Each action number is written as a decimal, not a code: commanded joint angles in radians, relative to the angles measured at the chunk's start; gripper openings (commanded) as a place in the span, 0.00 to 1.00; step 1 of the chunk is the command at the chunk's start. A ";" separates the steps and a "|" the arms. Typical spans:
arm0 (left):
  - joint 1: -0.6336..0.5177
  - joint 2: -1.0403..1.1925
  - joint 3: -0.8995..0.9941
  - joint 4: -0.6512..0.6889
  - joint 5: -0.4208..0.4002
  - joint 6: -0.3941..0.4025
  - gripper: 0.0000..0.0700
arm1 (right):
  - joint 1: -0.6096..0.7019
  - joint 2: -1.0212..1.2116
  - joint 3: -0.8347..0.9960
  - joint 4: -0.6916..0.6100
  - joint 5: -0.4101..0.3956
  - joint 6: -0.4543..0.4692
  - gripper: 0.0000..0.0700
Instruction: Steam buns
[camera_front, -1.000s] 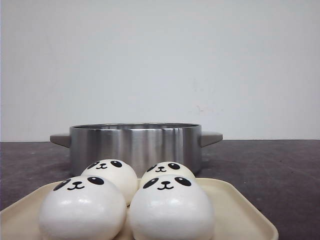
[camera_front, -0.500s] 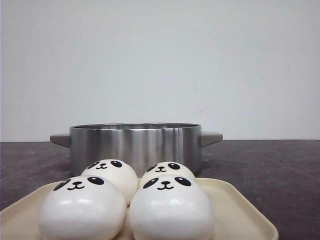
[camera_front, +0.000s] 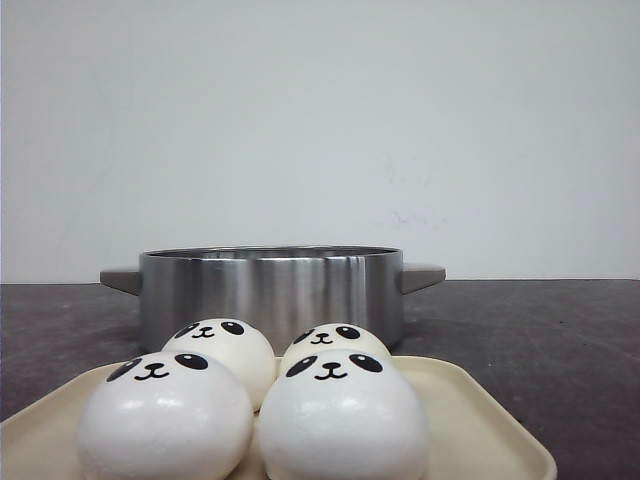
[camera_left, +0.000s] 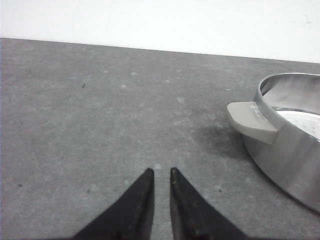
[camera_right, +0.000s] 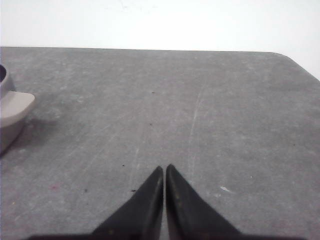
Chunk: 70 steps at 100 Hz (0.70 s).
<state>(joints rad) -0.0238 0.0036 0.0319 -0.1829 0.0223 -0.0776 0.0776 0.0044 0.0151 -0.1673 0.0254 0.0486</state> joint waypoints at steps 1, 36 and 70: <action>0.000 0.000 -0.018 -0.005 -0.003 0.006 0.02 | 0.000 -0.001 -0.003 0.010 0.001 -0.004 0.00; 0.000 0.000 -0.018 -0.004 -0.003 0.006 0.02 | 0.001 -0.001 -0.003 0.034 -0.003 0.031 0.00; 0.000 0.000 -0.002 -0.001 0.005 -0.114 0.02 | 0.001 -0.001 -0.002 0.282 -0.105 0.375 0.00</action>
<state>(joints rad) -0.0238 0.0036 0.0326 -0.1829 0.0250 -0.1074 0.0776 0.0044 0.0151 0.0509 -0.0761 0.3058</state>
